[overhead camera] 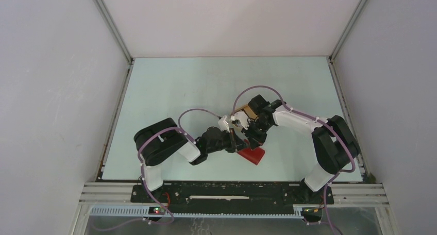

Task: Put the credit cards into the card holder
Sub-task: Close the card holder at the center of the board.

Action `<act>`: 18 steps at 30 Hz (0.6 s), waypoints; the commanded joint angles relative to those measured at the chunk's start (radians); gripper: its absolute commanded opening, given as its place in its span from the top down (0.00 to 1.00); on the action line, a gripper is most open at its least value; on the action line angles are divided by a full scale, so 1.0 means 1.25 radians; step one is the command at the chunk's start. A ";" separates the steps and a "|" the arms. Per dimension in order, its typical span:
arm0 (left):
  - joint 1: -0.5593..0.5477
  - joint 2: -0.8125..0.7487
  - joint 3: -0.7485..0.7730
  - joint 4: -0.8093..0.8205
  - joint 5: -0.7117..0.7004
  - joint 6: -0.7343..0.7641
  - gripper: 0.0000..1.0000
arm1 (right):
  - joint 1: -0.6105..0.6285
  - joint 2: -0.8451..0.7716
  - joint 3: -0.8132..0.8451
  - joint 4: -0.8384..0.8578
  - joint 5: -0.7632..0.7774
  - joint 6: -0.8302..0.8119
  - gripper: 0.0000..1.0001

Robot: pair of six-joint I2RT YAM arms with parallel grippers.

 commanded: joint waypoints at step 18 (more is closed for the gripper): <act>0.008 -0.015 -0.050 0.044 -0.049 -0.008 1.00 | 0.059 0.041 0.012 0.009 0.003 0.035 1.00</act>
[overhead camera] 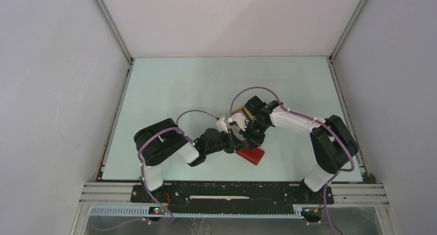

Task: Put the credit cards into the card holder
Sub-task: Close the card holder at the center of the board.

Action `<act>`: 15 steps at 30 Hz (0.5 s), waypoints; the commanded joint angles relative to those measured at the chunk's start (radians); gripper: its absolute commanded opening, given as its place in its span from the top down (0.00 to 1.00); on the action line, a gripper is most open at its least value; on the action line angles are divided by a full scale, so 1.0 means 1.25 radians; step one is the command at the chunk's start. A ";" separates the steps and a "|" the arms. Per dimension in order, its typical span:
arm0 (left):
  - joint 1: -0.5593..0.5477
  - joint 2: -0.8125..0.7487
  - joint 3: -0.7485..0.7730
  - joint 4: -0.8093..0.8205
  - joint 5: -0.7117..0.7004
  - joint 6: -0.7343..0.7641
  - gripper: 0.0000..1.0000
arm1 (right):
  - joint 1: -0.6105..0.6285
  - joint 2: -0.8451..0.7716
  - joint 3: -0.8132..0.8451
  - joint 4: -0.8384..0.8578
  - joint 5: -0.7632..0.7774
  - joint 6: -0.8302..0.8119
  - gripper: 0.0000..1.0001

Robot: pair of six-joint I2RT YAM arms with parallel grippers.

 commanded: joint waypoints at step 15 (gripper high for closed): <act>0.006 -0.038 -0.069 0.046 -0.067 -0.025 1.00 | 0.026 0.057 -0.021 0.011 0.020 0.024 1.00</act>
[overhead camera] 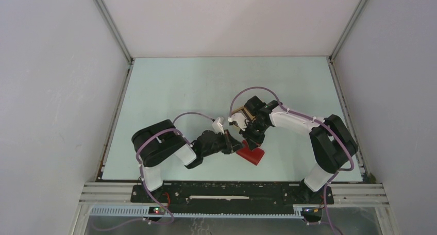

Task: Put the credit cards into the card holder
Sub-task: Close the card holder at the center of the board.

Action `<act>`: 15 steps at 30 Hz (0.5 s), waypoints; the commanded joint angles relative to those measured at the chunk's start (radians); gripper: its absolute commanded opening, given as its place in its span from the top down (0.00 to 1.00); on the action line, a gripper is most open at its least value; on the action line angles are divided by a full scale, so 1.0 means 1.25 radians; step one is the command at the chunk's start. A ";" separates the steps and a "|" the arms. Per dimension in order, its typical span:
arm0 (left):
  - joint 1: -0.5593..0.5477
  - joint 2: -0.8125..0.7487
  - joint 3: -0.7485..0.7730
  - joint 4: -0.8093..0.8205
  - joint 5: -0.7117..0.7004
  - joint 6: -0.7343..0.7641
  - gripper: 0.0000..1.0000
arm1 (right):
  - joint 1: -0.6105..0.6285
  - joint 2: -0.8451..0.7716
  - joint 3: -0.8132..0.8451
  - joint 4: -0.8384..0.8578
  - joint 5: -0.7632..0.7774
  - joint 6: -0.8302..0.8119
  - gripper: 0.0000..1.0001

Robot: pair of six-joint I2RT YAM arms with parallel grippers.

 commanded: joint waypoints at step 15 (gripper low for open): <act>0.004 -0.046 -0.058 0.072 -0.027 0.002 1.00 | 0.014 0.093 -0.022 0.016 0.043 0.027 1.00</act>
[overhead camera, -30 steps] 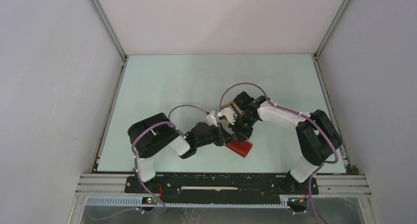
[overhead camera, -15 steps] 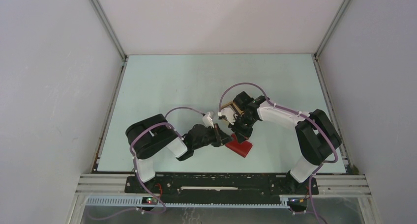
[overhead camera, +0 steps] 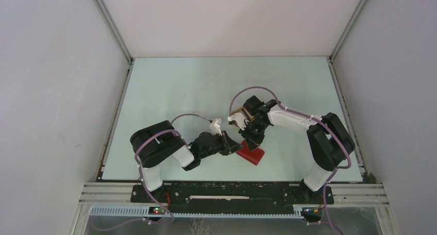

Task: Put the credit cards into the card holder
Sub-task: Close the card holder at the center of the board.

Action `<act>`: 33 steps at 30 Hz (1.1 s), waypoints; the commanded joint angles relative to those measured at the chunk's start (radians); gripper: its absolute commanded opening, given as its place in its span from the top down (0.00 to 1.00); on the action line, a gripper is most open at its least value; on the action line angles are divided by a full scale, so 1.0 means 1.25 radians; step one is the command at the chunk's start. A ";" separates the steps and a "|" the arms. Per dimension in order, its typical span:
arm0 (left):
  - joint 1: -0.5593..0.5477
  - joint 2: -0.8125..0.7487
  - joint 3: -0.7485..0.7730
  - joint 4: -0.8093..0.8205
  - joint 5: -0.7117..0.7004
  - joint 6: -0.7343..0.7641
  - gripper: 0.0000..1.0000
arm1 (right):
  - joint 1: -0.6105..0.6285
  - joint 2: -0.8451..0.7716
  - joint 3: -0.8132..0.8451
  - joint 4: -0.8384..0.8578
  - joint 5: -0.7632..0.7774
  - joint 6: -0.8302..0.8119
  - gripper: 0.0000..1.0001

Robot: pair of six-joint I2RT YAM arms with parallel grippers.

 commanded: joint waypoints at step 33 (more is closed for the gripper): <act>-0.171 -0.482 0.047 -0.573 -0.273 0.316 0.82 | -0.156 -0.463 -0.039 -0.077 -0.234 -0.187 0.48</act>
